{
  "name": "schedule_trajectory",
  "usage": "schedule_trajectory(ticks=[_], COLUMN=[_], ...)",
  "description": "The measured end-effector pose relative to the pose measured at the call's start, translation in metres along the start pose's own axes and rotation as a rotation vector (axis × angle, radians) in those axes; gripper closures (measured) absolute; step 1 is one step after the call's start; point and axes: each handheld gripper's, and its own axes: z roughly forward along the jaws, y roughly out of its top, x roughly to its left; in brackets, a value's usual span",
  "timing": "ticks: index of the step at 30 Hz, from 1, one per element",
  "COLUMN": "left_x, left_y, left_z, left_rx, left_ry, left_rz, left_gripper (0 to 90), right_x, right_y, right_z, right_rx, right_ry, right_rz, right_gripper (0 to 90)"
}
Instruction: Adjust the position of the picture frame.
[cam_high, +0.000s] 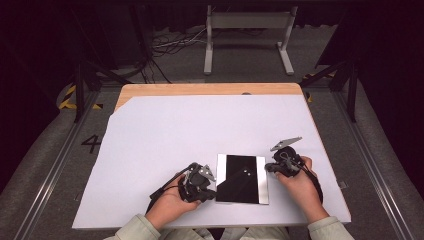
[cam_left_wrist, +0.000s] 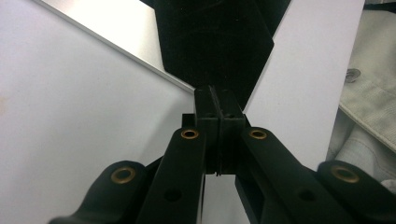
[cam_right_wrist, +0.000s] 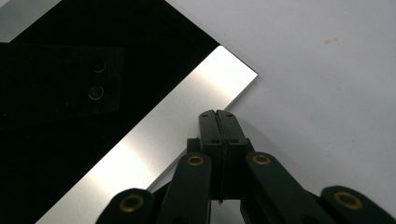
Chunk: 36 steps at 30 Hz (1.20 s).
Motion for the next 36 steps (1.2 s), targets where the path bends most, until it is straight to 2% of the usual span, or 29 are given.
schedule_trajectory(ticks=[2, 5, 9, 14, 20, 23, 24, 25, 27, 28, 29, 31, 32, 33, 36], left_x=[0.001, 0.004, 0.018, 0.031, 0.040, 0.043, 0.044, 0.044, 0.045, 0.046, 0.047, 0.048, 0.048, 0.048, 0.047], left_y=[-0.001, -0.003, -0.009, -0.016, -0.020, -0.019, -0.019, -0.019, -0.020, -0.020, -0.020, -0.021, -0.021, -0.021, -0.020], left_z=[-0.001, -0.006, -0.020, -0.034, -0.040, -0.039, -0.039, -0.039, -0.040, -0.041, -0.042, -0.044, -0.044, -0.044, -0.045], left_rx=[0.000, -0.002, -0.039, -0.086, -0.100, -0.108, -0.106, -0.107, -0.111, -0.113, -0.117, -0.123, -0.127, -0.128, -0.133], left_ry=[-0.004, 0.043, 0.092, 0.120, 0.167, 0.194, 0.201, 0.202, 0.204, 0.204, 0.207, 0.208, 0.205, 0.204, 0.203], left_rz=[-0.015, -0.022, -0.074, -0.135, -0.165, -0.168, -0.168, -0.168, -0.171, -0.173, -0.176, -0.180, -0.183, -0.185, -0.188], left_gripper=[90.0, 90.0, 90.0, 90.0, 90.0, 90.0, 90.0, 89.8, 89.6, 89.5, 89.5, 89.5, 89.5, 89.5, 89.3], right_x=[0.001, 0.001, 0.001, 0.006, 0.013, 0.016, 0.018, 0.023, 0.034, 0.041, 0.046, 0.055, 0.062, 0.062, 0.072], right_y=[0.002, 0.006, 0.012, 0.021, 0.029, 0.031, 0.030, 0.030, 0.030, 0.027, 0.022, 0.010, -0.004, -0.004, -0.026], right_z=[0.001, 0.003, 0.009, 0.015, 0.021, 0.022, 0.019, 0.014, -0.001, -0.013, -0.021, -0.030, -0.033, -0.033, -0.037], right_rx=[-0.001, -0.001, -0.006, -0.009, -0.019, -0.040, -0.080, -0.109, -0.122, -0.131, -0.130, -0.100, -0.068, -0.068, -0.025], right_ry=[-0.009, -0.019, -0.001, 0.015, 0.036, 0.065, 0.070, 0.081, 0.073, 0.095, 0.116, 0.131, 0.149, 0.149, 0.185], right_rz=[0.000, -0.004, 0.000, -0.018, -0.041, -0.047, -0.070, -0.116, -0.198, -0.240, -0.261, -0.284, -0.292, -0.292, -0.300], right_gripper=[90.0, 90.0, 90.0, 90.0, 90.0, 90.0, 90.0, 90.0, 90.0, 90.0, 90.0, 90.0, 90.0, 90.0, 90.0])
